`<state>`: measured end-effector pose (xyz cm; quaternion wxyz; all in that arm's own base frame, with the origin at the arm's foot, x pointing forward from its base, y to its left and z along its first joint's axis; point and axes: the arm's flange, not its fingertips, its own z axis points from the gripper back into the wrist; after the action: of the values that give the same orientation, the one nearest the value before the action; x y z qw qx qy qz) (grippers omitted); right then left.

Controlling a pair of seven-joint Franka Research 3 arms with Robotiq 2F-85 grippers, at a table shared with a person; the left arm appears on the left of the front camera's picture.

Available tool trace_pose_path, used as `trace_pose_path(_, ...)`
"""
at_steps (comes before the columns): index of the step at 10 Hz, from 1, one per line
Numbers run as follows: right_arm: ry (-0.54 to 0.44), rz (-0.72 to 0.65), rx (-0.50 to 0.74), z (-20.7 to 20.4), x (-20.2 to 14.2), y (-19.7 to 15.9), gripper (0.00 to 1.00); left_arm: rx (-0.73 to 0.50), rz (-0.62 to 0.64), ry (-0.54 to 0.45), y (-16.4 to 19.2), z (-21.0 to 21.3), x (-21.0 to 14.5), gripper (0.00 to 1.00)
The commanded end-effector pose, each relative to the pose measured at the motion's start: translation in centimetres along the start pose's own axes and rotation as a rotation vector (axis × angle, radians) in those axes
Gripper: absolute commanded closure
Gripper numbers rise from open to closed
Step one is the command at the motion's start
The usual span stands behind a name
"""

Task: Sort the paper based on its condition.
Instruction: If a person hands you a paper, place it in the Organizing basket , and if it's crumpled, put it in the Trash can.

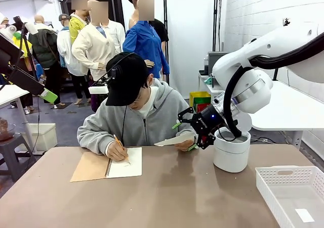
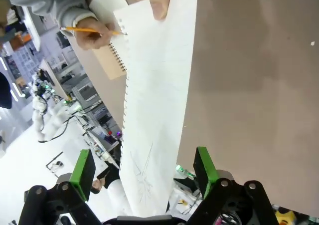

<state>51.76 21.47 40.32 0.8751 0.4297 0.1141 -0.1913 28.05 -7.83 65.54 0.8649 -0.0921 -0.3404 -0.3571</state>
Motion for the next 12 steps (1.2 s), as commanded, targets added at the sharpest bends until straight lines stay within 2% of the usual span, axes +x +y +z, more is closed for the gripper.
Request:
trace_pose_path(1,-0.026,-0.014,0.046,0.1,0.9,-0.7,0.0,-0.005,0.001,-0.005,0.0,0.0,0.0,0.0)
trace_pose_path(2,-0.031,-0.023,0.05,0.4,1.3,-1.0,0.0,-0.005,0.001,-0.005,0.0,0.0,0.0,0.0)
trace_pose_path(3,0.018,0.036,0.059,0.7,1.3,-1.3,0.13,-0.005,0.001,-0.005,0.0,0.0,0.0,0.0)
trace_pose_path(7,0.015,0.009,0.057,1.0,1.3,-1.4,0.93,-0.005,0.001,-0.005,0.0,0.0,0.0,0.0)
trace_pose_path(8,0.015,0.015,0.041,1.0,1.3,-1.4,1.0,-0.005,0.001,-0.005,0.0,0.0,0.0,0.0)
trace_pose_path(12,0.023,0.018,0.051,1.3,1.2,-1.4,1.0,-0.005,0.001,-0.005,0.0,0.0,0.0,0.0)
